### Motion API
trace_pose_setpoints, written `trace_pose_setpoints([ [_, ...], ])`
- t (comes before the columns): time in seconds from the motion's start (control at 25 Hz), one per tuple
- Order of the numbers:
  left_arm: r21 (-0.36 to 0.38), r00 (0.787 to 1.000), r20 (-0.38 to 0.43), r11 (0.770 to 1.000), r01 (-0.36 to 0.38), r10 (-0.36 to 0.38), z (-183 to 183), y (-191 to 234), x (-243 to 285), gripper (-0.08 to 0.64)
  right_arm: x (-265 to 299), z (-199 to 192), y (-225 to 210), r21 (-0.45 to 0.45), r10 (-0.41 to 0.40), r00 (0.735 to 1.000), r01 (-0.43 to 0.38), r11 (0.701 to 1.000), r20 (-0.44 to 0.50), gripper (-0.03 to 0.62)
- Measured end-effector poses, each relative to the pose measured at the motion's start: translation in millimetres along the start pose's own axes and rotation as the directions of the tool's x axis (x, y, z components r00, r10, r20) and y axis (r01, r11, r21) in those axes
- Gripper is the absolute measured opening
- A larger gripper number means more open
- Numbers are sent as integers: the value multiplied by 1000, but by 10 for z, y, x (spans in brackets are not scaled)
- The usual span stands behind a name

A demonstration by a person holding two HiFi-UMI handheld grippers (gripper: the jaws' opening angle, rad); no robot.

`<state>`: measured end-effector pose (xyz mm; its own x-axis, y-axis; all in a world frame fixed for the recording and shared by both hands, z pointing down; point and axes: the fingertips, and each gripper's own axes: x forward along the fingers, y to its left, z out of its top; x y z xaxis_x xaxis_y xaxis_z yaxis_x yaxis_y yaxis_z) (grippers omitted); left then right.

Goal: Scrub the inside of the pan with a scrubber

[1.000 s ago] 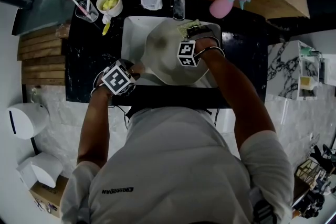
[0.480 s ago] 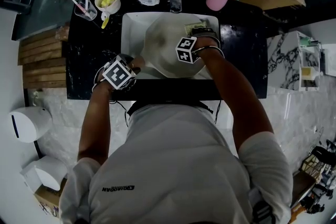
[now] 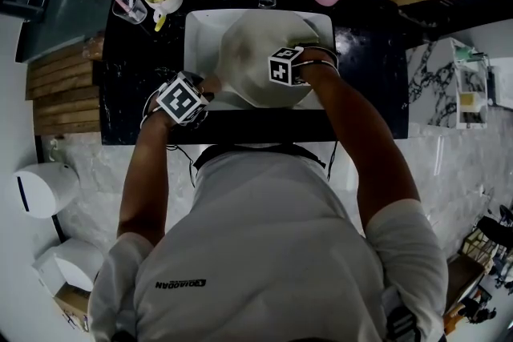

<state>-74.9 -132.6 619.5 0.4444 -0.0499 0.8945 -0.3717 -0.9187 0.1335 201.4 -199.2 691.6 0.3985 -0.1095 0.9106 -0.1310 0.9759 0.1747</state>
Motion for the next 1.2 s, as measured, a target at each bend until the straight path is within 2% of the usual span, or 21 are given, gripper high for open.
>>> trace_pose_setpoints([
  [0.24, 7, 1000, -12, 1000, -26, 26, 49, 13, -112, 195, -61, 3, 276, 76, 173, 984, -175, 982, 29, 78],
  [0.44, -3, 1000, -9, 1000, -12, 12, -72, 14, 45, 195, -121, 5, 521, 146, 317, 947, -322, 935, 57, 78],
  [0.6, 7, 1000, -8, 1000, -26, 26, -21, 22, -20, 195, -187, 50, 657, 165, 392, 916, -402, 901, 89, 78],
  [1.04, 4, 1000, -19, 1000, -12, 13, -49, -6, 25, 195, -398, 310, 1017, 195, 578, 787, -615, 764, 216, 78],
  [1.2, -5, 1000, -13, 1000, -10, 10, -82, 9, 79, 195, -515, 478, 1134, 207, 637, 711, -700, 684, 300, 78],
])
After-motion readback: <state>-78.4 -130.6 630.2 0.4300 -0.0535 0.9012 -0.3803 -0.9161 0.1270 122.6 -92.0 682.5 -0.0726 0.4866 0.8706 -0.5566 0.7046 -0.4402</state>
